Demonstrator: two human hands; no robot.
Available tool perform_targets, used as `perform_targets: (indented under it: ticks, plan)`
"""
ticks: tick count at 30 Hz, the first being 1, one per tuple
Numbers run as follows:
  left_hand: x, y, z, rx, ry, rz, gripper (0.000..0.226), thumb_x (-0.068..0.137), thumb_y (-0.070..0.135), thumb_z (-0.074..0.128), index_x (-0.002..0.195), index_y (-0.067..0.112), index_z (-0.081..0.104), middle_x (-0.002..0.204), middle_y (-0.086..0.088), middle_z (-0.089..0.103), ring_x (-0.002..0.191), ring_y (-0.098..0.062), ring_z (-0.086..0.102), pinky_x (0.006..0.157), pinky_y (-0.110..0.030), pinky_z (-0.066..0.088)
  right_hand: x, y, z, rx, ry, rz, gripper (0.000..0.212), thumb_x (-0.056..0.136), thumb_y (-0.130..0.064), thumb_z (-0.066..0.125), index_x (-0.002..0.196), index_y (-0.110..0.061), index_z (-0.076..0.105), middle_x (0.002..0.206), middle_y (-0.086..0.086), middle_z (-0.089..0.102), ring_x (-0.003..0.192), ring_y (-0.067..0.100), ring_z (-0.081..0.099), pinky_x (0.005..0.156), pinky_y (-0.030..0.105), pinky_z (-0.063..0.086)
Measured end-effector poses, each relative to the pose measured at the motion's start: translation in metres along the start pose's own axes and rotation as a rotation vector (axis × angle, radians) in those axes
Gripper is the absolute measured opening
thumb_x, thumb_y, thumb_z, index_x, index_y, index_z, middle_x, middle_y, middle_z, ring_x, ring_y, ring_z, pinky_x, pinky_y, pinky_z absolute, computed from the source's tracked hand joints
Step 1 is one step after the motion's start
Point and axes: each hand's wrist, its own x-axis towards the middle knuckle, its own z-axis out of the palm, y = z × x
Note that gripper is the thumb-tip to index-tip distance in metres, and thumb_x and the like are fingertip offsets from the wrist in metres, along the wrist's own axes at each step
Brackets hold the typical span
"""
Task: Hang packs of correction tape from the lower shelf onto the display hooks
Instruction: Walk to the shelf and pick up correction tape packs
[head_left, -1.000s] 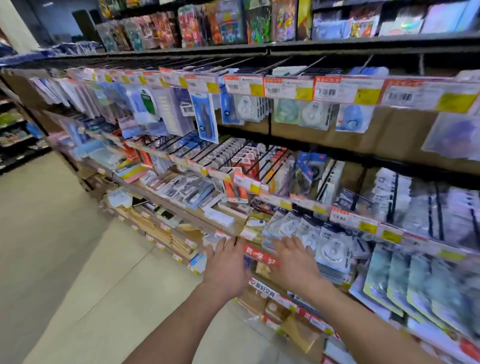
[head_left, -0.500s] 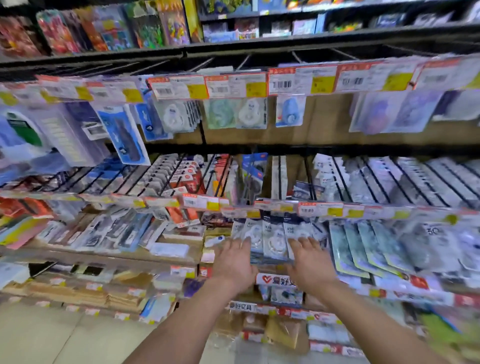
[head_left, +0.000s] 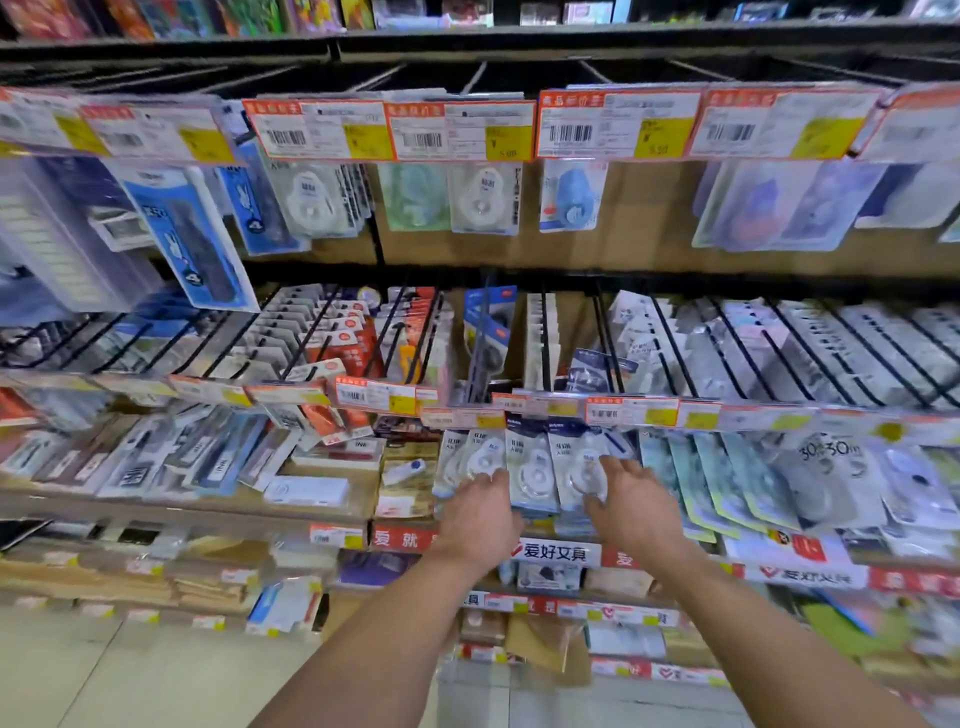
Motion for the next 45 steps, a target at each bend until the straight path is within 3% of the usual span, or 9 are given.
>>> perform_targets:
  ticks: [16, 21, 25, 28, 32, 37, 41, 43, 45]
  plan:
    - [0.044, 0.025, 0.022, -0.402, 0.006, -0.425, 0.034, 0.095, 0.030, 0.065, 0.122, 0.011, 0.057, 0.119, -0.011, 0.066, 0.108, -0.031, 0.063, 0.085, -0.037, 0.052, 0.058, 0.030, 0.024, 0.381, -0.216, 0.316, 0.100, 0.073, -0.089, 0.056, 0.140, -0.015, 0.050, 0.128, 0.008, 0.066, 0.116, 0.031, 0.062, 0.092, 0.040, 0.054]
    - [0.049, 0.016, 0.020, -0.586, -0.044, -0.503, 0.027, 0.096, 0.025, 0.064, 0.117, 0.008, 0.065, 0.123, -0.010, 0.065, 0.111, -0.029, 0.062, 0.084, -0.030, 0.045, 0.064, 0.032, 0.033, 0.568, -0.186, 0.310, 0.094, 0.073, -0.073, 0.073, 0.140, -0.009, 0.053, 0.136, 0.010, 0.061, 0.120, 0.032, 0.060, 0.098, 0.046, 0.054]
    - [0.048, 0.008, 0.019, -0.783, -0.053, -0.552, 0.019, 0.097, 0.016, 0.057, 0.079, 0.010, 0.057, 0.100, -0.015, 0.071, 0.081, -0.026, 0.067, 0.078, -0.037, 0.056, 0.065, 0.032, 0.037, 0.717, -0.172, 0.347, 0.068, 0.073, -0.060, 0.083, 0.114, -0.012, 0.057, 0.094, 0.001, 0.061, 0.087, 0.024, 0.060, 0.076, 0.037, 0.051]
    - [0.041, 0.007, 0.015, -0.955, -0.055, -0.573, 0.016, 0.102, 0.009, 0.050, 0.086, 0.011, 0.053, 0.093, -0.011, 0.065, 0.071, -0.020, 0.066, 0.082, -0.038, 0.059, 0.065, 0.032, 0.038, 0.855, -0.152, 0.394, 0.062, 0.074, -0.046, 0.088, 0.115, -0.008, 0.062, 0.102, 0.005, 0.068, 0.086, 0.023, 0.062, 0.074, 0.035, 0.048]
    - [0.033, 0.003, 0.018, -1.031, -0.032, -0.548, 0.018, 0.104, 0.008, 0.047, 0.120, 0.005, 0.056, 0.093, 0.005, 0.053, 0.085, -0.019, 0.072, 0.074, -0.030, 0.058, 0.059, 0.031, 0.035, 0.947, -0.139, 0.422, 0.074, 0.082, -0.039, 0.085, 0.138, -0.005, 0.051, 0.123, 0.012, 0.066, 0.082, 0.020, 0.060, 0.073, 0.034, 0.047]
    - [0.020, -0.004, 0.019, -1.050, -0.023, -0.508, 0.021, 0.104, 0.005, 0.041, 0.113, 0.013, 0.058, 0.096, 0.001, 0.062, 0.077, -0.015, 0.065, 0.064, -0.027, 0.051, 0.054, 0.041, 0.041, 1.165, -0.220, 0.499, 0.093, 0.080, -0.033, 0.088, 0.153, -0.007, 0.037, 0.139, 0.016, 0.056, 0.100, 0.029, 0.059, 0.085, 0.041, 0.055]
    - [0.010, -0.007, 0.025, -1.067, -0.015, -0.508, 0.018, 0.105, 0.006, 0.040, 0.113, 0.016, 0.054, 0.105, -0.003, 0.064, 0.079, -0.016, 0.065, 0.067, -0.029, 0.055, 0.045, 0.048, 0.045, 1.304, -0.316, 0.510, 0.081, 0.076, -0.022, 0.089, 0.145, -0.008, 0.049, 0.127, 0.011, 0.061, 0.084, 0.026, 0.058, 0.054, 0.032, 0.058]
    - [0.007, -0.008, 0.029, -1.074, 0.001, -0.518, 0.019, 0.105, 0.008, 0.042, 0.117, 0.013, 0.055, 0.106, -0.006, 0.065, 0.079, -0.017, 0.067, 0.072, -0.034, 0.058, 0.039, 0.048, 0.046, 1.335, -0.362, 0.490, 0.081, 0.071, -0.019, 0.089, 0.141, -0.010, 0.049, 0.124, 0.015, 0.068, 0.093, 0.034, 0.068, 0.072, 0.053, 0.064]
    - [0.005, -0.007, 0.032, -1.081, 0.009, -0.526, 0.018, 0.104, 0.007, 0.043, 0.115, 0.011, 0.057, 0.106, -0.007, 0.066, 0.077, -0.017, 0.068, 0.072, -0.036, 0.059, 0.029, 0.047, 0.043, 1.356, -0.395, 0.457, 0.078, 0.069, -0.016, 0.088, 0.137, -0.012, 0.049, 0.121, 0.018, 0.072, 0.107, 0.039, 0.071, 0.090, 0.069, 0.054]
